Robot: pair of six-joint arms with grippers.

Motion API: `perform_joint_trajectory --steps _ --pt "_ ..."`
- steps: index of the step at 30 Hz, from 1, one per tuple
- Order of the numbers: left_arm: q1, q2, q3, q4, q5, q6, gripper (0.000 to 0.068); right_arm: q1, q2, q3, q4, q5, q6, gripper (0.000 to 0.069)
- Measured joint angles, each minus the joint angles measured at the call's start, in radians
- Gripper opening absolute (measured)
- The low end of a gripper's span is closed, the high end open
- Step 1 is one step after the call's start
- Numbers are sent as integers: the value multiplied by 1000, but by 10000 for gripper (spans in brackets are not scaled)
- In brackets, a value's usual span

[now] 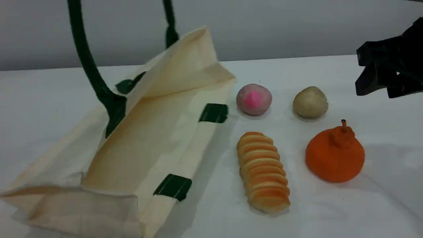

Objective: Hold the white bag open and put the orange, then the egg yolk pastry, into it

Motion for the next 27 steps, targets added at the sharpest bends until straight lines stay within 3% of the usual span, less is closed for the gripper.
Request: perform_joint_trajectory --steps 9,20,27 --pt "-25 2 -53 35 38 0 65 1 0 0 0 17 -1 383" --pt "-68 6 -130 33 66 40 65 81 0 0 0 -10 -27 383" --pt "-69 6 -130 112 65 10 65 79 1 0 0 15 -27 383"
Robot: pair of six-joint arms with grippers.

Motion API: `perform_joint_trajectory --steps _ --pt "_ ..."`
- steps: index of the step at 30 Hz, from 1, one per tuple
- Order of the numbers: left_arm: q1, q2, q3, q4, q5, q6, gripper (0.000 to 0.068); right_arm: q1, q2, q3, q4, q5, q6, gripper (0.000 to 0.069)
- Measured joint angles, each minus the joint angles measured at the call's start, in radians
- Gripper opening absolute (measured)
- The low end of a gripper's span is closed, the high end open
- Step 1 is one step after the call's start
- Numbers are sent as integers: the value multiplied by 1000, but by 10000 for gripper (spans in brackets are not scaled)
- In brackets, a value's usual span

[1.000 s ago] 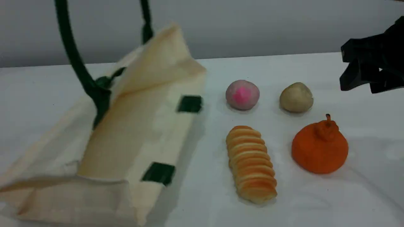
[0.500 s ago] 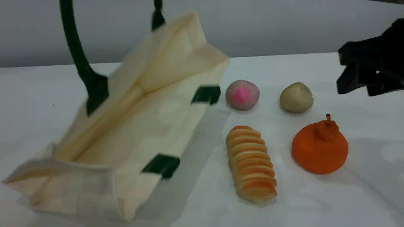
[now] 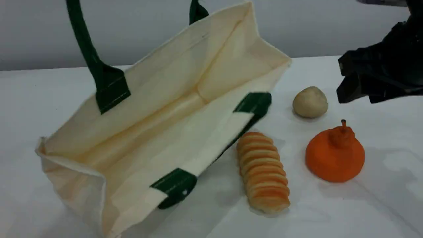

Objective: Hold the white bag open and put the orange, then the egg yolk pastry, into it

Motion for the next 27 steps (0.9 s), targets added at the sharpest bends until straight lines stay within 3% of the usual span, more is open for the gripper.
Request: perform_joint_trajectory --steps 11,27 --pt "-4 -1 0 -7 0 -2 65 0 129 0 1 -53 0 383" --pt "-4 6 0 -6 -1 -2 65 1 196 -72 19 -8 -17 383"
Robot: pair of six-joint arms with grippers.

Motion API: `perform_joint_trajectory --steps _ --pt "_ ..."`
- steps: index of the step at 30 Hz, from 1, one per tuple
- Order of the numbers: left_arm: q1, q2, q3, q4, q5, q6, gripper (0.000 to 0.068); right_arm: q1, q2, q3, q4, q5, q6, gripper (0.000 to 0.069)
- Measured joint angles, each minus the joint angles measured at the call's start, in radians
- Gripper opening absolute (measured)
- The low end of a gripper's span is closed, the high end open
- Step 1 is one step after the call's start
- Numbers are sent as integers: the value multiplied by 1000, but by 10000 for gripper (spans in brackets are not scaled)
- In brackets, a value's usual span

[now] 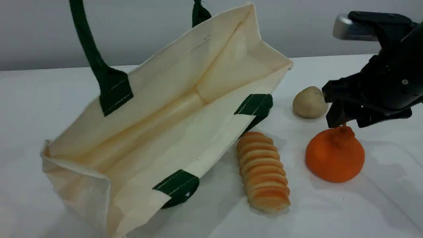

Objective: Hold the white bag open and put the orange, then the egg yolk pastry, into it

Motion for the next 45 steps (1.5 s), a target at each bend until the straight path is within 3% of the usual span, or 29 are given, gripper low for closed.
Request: perform_joint_trajectory --steps 10,21,24,28,30,45 --pt "0 1 0 6 0 0 65 0 126 -85 0 -17 -5 383" --pt "0 1 0 6 0 0 65 0 181 -89 -3 -4 -11 374" --pt "0 1 0 6 0 0 65 0 181 -89 -4 3 -15 313" --pt "0 1 0 6 0 0 65 0 181 -89 -4 2 -15 111" --pt "0 1 0 6 0 0 65 -1 175 -89 -2 6 -8 51" --pt "0 1 0 -2 0 0 65 -2 -182 -86 -51 318 -8 41"
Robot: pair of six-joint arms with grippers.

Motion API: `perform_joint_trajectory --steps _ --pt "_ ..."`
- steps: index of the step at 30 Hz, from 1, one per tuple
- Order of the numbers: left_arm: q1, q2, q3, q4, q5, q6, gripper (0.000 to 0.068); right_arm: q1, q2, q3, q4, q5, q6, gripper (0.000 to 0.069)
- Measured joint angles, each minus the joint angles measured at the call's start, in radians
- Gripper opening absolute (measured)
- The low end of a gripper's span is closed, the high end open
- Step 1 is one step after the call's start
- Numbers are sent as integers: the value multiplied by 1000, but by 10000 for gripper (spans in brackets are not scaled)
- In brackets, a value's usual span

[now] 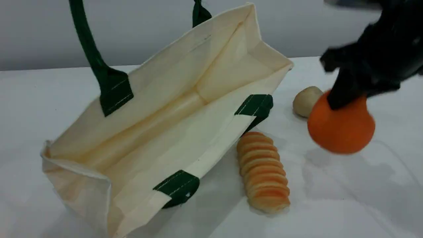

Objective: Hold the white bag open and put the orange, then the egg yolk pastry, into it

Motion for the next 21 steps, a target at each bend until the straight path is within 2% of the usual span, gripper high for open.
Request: perform_joint_trajectory --steps 5,10,15,21 --pt "0 1 0 -2 -7 0 65 0 -163 0 50 55 -9 41" --pt "0 2 0 -53 -25 1 65 26 -264 -1 180 58 -98 41" --pt "-6 4 0 -64 -25 8 65 138 -234 -1 348 18 -220 41" --pt "-63 4 0 -75 -22 36 65 288 -168 -2 514 -102 -325 41"
